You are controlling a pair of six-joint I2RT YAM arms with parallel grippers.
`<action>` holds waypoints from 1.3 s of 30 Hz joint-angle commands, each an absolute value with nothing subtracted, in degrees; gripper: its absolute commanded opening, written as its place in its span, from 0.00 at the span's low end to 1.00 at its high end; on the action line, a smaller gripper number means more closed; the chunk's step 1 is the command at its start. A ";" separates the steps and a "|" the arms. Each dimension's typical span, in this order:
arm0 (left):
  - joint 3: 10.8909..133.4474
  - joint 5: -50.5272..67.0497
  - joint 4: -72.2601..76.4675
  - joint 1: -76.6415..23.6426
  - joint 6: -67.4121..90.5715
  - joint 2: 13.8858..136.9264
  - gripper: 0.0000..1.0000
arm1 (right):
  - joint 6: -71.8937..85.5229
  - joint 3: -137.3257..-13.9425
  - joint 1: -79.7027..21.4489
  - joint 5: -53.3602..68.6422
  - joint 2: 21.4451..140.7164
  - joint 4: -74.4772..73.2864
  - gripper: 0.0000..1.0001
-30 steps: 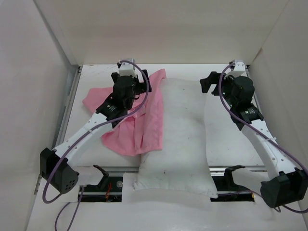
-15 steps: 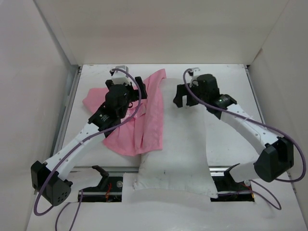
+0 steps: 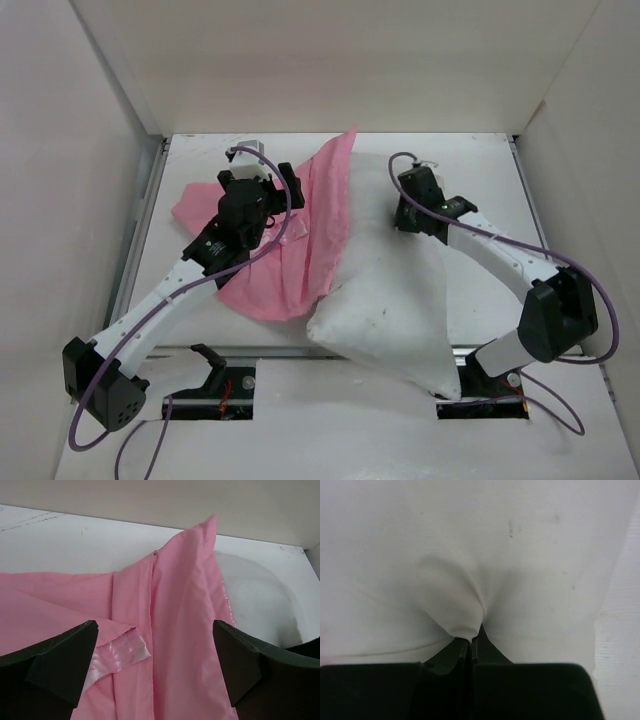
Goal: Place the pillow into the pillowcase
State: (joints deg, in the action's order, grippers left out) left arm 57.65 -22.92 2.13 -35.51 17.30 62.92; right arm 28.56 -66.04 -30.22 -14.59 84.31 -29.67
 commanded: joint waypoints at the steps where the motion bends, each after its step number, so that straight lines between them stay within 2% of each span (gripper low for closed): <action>1: 57.57 -24.79 2.81 -35.24 18.45 61.61 1.00 | 34.28 -69.07 -21.46 -32.06 87.36 -35.60 0.00; 4: 57.57 -26.62 1.68 -34.63 18.98 62.22 1.00 | 36.04 -73.12 -16.45 -37.78 86.05 -35.60 0.00; 8: 56.26 -26.63 1.67 -32.96 21.79 65.11 1.00 | 36.04 -77.78 -15.82 -45.96 84.73 -38.23 0.00; 13: 56.86 -22.86 2.20 -28.75 24.87 73.28 1.00 | 32.09 -77.44 -15.82 -40.97 86.39 -34.99 0.00; 14: 57.91 -22.24 2.20 -28.04 24.87 74.95 1.00 | 31.38 -76.91 -15.82 -38.78 87.01 -34.37 0.05; 15: 58.53 -22.24 1.68 -27.52 24.87 78.36 1.00 | 31.38 -76.90 -15.82 -38.76 88.58 -34.37 0.24; 17: 60.37 -22.49 0.01 -26.72 24.87 81.90 1.00 | 31.38 -80.31 -15.82 -40.68 89.99 -36.90 0.48; 18: 62.38 -23.02 -0.96 -25.94 24.87 83.57 1.00 | 30.16 -81.46 -15.82 -40.69 90.00 -36.91 0.72; 22: 65.91 -24.35 -5.09 -22.87 27.76 92.61 1.00 | 23.85 -85.69 -15.29 -40.35 87.38 -37.01 0.86; 23: 66.44 -23.30 -6.58 -22.16 28.56 94.03 1.00 | 21.21 -85.69 -15.29 -38.17 86.23 -35.09 0.87; 25: 67.58 -21.89 -7.20 -20.58 30.32 96.58 1.00 | 15.24 -85.17 -15.29 -26.06 82.21 -31.92 1.00; 27: 68.11 -19.96 -7.21 -18.55 30.93 99.92 1.00 | 6.53 -83.77 -16.34 -12.74 79.99 -27.96 1.00; 29: 68.64 -19.95 -7.21 -16.97 30.94 102.64 1.00 | 0.31 -81.48 -18.36 -6.62 78.49 -27.25 1.00; 34: 72.24 -23.28 -9.84 -14.24 30.94 107.57 1.00 | -9.13 -79.37 -33.62 -8.60 80.06 -29.34 1.00; 39: 77.59 -24.52 -11.95 -10.11 30.06 112.41 1.00 | -10.02 -81.74 -40.86 -6.78 87.08 -37.34 1.00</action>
State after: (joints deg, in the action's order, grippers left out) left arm 73.41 -22.04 -9.67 -12.43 29.91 112.05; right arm -6.07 -80.90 -39.33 -9.61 84.05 -31.75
